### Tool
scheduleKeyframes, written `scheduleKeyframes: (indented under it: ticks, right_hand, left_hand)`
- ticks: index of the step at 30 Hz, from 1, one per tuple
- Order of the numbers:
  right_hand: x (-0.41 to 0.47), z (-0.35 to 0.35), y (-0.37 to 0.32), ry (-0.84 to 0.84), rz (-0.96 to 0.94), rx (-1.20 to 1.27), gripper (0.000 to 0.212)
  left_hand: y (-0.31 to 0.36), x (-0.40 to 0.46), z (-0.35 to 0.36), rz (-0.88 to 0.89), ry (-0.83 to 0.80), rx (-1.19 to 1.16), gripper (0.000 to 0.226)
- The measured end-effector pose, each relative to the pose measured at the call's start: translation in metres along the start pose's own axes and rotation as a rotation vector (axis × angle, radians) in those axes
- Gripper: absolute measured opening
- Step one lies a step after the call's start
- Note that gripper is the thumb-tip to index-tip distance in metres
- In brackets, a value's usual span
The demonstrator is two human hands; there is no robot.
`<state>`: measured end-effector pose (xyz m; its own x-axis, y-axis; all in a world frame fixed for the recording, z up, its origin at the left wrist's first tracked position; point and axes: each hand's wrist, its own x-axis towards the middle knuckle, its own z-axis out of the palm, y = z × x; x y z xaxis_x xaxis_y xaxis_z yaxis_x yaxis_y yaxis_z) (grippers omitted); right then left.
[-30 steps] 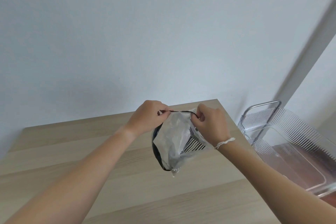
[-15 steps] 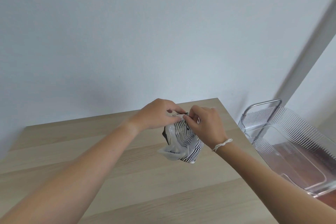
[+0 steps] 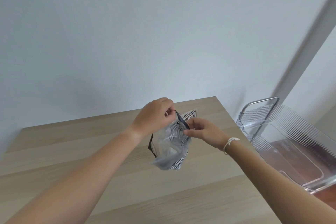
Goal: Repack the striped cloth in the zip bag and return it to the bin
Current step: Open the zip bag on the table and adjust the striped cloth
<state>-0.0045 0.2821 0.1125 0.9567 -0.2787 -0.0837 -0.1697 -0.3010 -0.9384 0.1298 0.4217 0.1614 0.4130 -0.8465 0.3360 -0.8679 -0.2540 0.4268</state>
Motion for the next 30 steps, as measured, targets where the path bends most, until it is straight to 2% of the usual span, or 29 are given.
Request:
scheduleKeyframes:
  ticks: [5,7,12,14,17,20,22,27,30]
  right_hand:
    - [0.0,-0.012,0.001,-0.106,0.128,0.088,0.01]
    - [0.003,-0.012,-0.001,-0.053,0.124,0.071,0.021]
    - [0.008,-0.013,-0.016,0.519,0.02,-0.467,0.047]
    - [0.01,-0.009,-0.019,0.587,-0.049,-0.508,0.049]
    - [0.012,-0.006,-0.013,0.472,-0.06,-0.331,0.036]
    - [0.007,-0.008,-0.002,0.202,0.01,-0.118,0.021]
    - [0.002,-0.004,0.005,0.089,0.025,-0.109,0.017]
    - [-0.005,0.007,0.0,0.248,-0.103,-0.311,0.019]
    - [-0.007,0.008,-0.011,0.282,-0.221,-0.44,0.014]
  left_hand:
    - [-0.007,-0.006,-0.001,-0.03,-0.006,-0.028,0.01]
    - [-0.011,-0.01,0.0,-0.046,-0.03,-0.016,0.01]
    - [-0.015,-0.021,0.007,-0.095,-0.012,-0.05,0.013]
    - [-0.015,-0.022,0.006,-0.145,0.04,-0.13,0.019]
    - [-0.021,-0.023,0.002,-0.25,0.103,-0.261,0.018]
    - [-0.03,-0.027,-0.003,-0.31,0.138,-0.307,0.016]
    - [-0.034,-0.031,-0.004,-0.311,0.127,-0.29,0.016]
    - [-0.033,-0.034,-0.003,-0.3,0.125,-0.158,0.019]
    - [-0.031,-0.032,-0.005,-0.285,0.113,-0.039,0.01]
